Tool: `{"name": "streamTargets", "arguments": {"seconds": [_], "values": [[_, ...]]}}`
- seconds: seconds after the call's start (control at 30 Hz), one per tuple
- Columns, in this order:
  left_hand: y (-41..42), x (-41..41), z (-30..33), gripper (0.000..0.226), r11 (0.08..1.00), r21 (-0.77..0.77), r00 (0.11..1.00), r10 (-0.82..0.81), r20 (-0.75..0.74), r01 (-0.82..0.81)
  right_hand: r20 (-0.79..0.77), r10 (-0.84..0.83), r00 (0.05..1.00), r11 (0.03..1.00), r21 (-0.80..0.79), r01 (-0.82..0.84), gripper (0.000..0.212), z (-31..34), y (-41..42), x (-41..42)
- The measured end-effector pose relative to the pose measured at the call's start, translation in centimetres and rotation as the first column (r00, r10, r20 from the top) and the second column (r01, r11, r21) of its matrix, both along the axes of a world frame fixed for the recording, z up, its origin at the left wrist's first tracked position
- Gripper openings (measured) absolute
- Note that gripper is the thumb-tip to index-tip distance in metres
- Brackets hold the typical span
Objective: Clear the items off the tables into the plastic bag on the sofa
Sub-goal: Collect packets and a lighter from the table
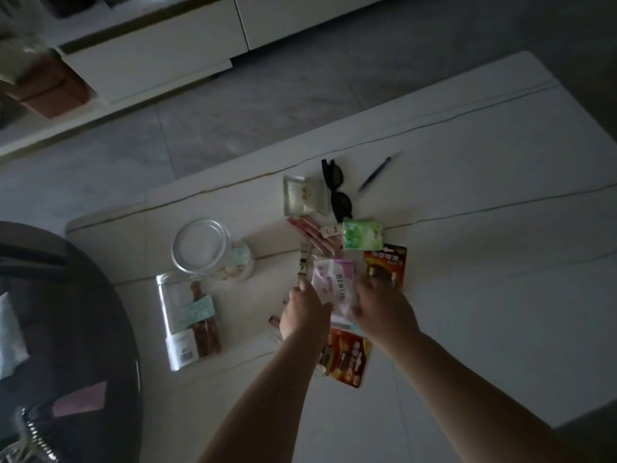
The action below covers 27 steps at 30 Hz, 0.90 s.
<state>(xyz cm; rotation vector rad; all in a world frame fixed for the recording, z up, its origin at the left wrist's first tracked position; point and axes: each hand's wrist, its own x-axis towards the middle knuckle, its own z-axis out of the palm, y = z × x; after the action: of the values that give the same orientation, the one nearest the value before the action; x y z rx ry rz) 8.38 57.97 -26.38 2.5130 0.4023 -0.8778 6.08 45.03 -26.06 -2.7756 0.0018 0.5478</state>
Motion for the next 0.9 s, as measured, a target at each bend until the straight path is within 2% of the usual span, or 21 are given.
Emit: {"name": "streamTargets", "arguments": {"seconds": [0.27,0.4,0.57,0.9], "values": [[0.6,-0.5,-1.4,0.049,0.952,-0.141,0.96,0.257,-0.111,-0.271,-0.033,-0.047,0.998,0.996,-0.075,0.044,0.026,-0.4,-1.0,-1.0],[2.1,0.0,-1.2,0.026,0.981,-0.04,0.98,0.188,-0.071,-0.191,-0.064,-0.126,0.99,0.99,-0.076,0.121,0.032,-0.5,-1.5,-2.2],[4.6,1.4,-0.7,0.033,0.977,0.026,0.977,0.21,0.025,-0.211,-0.078,-0.159,0.984,0.987,-0.041,0.156,0.038,-1.0,-1.5,-3.0],[2.8,2.4,-3.1,0.037,0.972,-0.119,0.974,0.211,0.08,-0.201,0.033,-0.154,0.987,0.986,-0.059,0.156,0.034,-3.6,0.0,-3.7]]}}
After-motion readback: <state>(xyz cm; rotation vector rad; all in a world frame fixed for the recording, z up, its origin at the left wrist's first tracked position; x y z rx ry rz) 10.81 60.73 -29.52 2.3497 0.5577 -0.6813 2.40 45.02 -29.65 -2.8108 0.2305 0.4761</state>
